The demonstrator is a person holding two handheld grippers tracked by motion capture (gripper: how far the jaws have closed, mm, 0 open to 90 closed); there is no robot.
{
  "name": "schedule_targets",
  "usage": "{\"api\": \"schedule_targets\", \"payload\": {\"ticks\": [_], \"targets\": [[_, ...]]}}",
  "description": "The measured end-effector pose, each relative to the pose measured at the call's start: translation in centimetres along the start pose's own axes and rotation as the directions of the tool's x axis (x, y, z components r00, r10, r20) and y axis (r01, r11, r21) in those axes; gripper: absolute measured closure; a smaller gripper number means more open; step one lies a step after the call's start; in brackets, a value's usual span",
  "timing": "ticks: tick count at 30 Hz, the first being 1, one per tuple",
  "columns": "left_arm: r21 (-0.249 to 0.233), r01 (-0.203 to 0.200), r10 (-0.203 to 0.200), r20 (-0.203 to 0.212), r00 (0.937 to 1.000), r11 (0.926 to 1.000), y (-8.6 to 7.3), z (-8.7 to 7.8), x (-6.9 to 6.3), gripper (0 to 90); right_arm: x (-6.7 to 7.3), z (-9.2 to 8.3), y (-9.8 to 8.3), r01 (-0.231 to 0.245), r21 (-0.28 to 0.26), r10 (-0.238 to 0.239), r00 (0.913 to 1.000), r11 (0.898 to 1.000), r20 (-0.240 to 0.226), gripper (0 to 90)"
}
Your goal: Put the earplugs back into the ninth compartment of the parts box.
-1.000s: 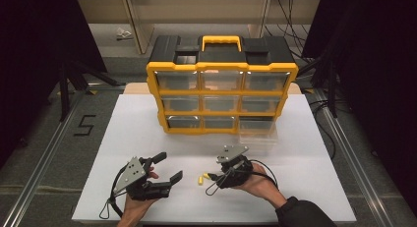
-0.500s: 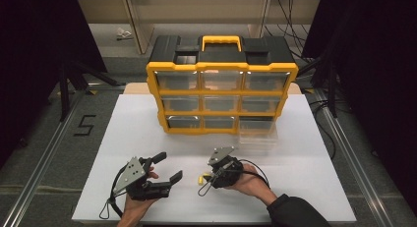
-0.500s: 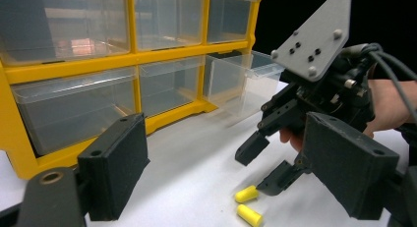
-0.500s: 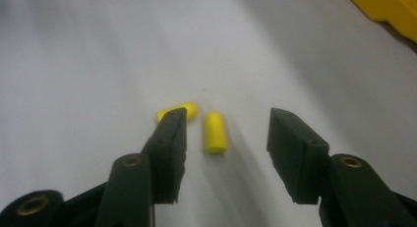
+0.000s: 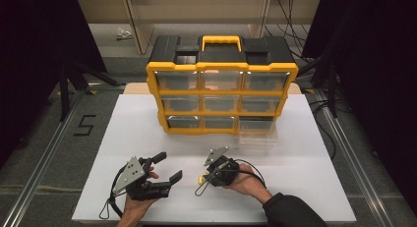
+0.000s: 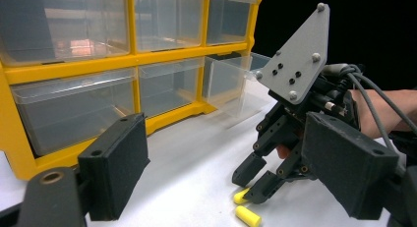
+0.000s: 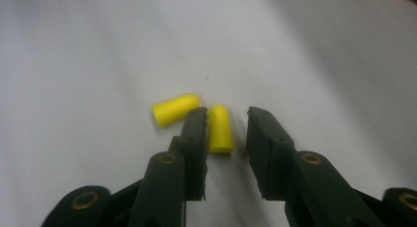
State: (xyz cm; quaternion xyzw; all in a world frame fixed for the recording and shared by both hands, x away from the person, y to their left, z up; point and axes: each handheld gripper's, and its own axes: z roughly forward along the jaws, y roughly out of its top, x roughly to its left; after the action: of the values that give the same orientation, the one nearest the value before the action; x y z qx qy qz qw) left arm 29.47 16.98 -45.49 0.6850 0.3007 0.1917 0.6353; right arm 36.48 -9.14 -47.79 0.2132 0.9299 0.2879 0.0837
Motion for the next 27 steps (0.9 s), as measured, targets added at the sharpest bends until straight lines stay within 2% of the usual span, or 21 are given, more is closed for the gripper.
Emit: {"api": "schedule_targets", "payload": {"ticks": [6, 10, 15, 27], "targets": [[0.004, -0.006, 0.006, 0.002, 1.0000, 1.0000, 0.0, 0.1, -0.1, 17.3, -0.1, 0.0, 0.0, 0.007, -0.005, -0.007, 0.9999, 1.000, -0.010, 79.6], [0.003, -0.006, 0.006, 0.002, 1.0000, 1.0000, 0.0, 0.1, -0.1, 17.3, -0.3, -0.3, 0.0, 0.001, -0.017, -0.002, 0.9999, 1.000, -0.014, 80.1], [0.002, -0.006, 0.006, 0.002, 1.0000, 1.0000, 0.0, 0.0, -0.1, 17.3, -0.8, -1.6, 0.2, -0.017, -0.061, 0.016, 0.9999, 0.998, -0.004, 80.2], [0.004, -0.007, 0.007, 0.004, 1.0000, 1.0000, 0.0, 0.1, -0.1, 17.4, -2.1, -4.3, 0.4, -0.049, -0.154, 0.053, 0.9983, 0.987, 0.024, 80.2]]}}
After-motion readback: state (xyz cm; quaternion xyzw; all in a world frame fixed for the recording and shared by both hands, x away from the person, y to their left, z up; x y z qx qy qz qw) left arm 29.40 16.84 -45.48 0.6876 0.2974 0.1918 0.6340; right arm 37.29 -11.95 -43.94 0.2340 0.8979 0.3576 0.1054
